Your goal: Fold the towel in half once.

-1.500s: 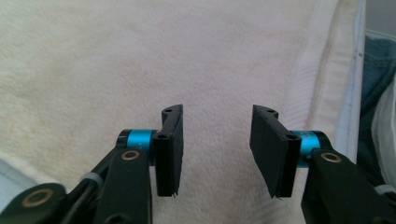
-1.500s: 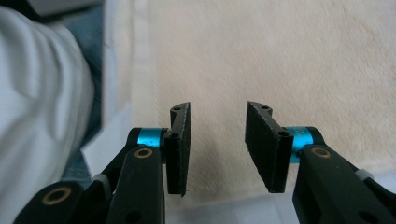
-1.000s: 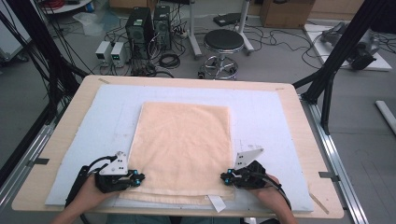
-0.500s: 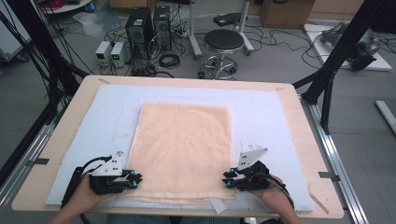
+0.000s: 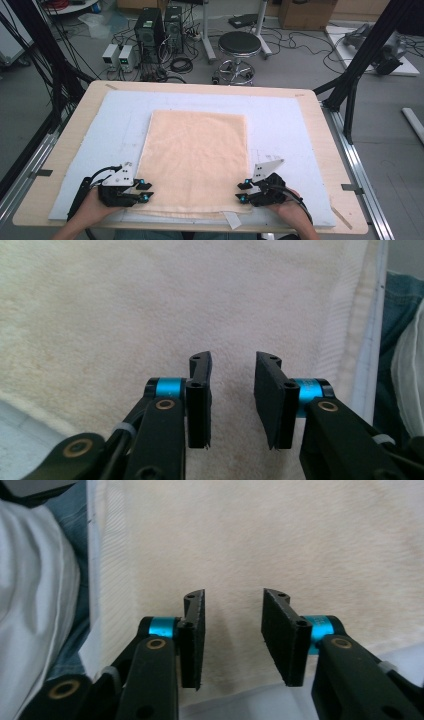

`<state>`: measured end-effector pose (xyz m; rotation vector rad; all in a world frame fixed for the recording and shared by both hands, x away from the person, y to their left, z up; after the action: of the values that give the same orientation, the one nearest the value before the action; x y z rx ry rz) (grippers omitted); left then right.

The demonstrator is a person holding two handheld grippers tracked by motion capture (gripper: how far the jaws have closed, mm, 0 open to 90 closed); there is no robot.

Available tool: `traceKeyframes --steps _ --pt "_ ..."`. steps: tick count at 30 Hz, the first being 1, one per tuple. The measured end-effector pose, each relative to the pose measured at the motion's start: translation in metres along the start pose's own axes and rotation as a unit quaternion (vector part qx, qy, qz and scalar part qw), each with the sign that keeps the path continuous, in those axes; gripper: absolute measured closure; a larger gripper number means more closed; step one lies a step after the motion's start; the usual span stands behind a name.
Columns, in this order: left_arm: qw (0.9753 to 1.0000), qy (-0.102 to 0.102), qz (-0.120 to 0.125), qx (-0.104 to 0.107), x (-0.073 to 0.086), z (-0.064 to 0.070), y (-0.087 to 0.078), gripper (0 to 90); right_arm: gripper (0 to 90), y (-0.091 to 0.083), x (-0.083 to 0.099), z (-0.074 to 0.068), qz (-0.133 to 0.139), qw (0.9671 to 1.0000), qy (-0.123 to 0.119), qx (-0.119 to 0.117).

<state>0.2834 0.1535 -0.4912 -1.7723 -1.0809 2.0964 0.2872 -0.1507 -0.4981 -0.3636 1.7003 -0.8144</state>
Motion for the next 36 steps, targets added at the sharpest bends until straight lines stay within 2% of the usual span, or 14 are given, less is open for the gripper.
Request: traceKeyframes --steps 4,7,10,14,16,18,23,25,30,36 --pt "0.9999 -0.007 0.011 -0.01 -0.008 -0.005 0.001 57.6 55.4 -0.005 -0.005 0.011 0.012 0.9996 0.012 0.022" --pt "0.9996 -0.014 0.015 -0.02 -0.012 -0.011 0.002 49.6 47.2 -0.009 -0.01 0.02 0.018 0.9989 0.024 0.037" --pt "0.9988 -0.031 0.016 -0.033 -0.016 -0.019 0.003 39.7 41.3 -0.014 -0.016 0.029 0.026 0.9975 0.031 0.059" --pt "0.9976 -0.043 0.025 -0.048 -0.021 -0.029 0.002 32.1 33.4 -0.017 -0.022 0.043 0.031 0.9954 0.04 0.082" --pt "0.9971 -0.046 0.027 -0.053 -0.023 -0.034 0.001 29.9 30.8 -0.017 -0.025 0.049 0.032 0.9946 0.052 0.084" --pt "0.9961 -0.053 0.026 -0.065 -0.025 -0.04 0.002 24.7 28.1 -0.019 -0.029 0.054 0.034 0.9938 0.052 0.092" --pt "0.9944 -0.072 0.024 -0.074 -0.029 -0.052 0.001 18.0 21.3 -0.022 -0.036 0.067 0.036 0.9919 0.06 0.107" --pt "0.9934 -0.074 0.026 -0.083 -0.03 -0.057 0.001 16.0 20.1 -0.024 -0.039 0.071 0.035 0.9912 0.067 0.109" --pt "0.991 -0.087 0.026 -0.099 -0.029 -0.065 0.0 12.6 19.4 -0.024 -0.047 0.081 0.039 0.99 0.067 0.117" --pt "0.9884 -0.103 0.027 -0.108 -0.033 -0.077 -0.005 8.7 18.2 -0.019 -0.053 0.089 0.036 0.9898 0.063 0.122"
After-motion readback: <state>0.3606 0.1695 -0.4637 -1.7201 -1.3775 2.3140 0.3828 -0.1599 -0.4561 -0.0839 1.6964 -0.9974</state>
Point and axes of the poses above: each handheld gripper's, and its own axes: y roughly forward along the jaws, x roughly out of its underside, z roughly to its right, the point moved 10 cm from there along y, roughly forward along the jaws, and after that the axes turned 1 degree about z, right-handed, at the moved point
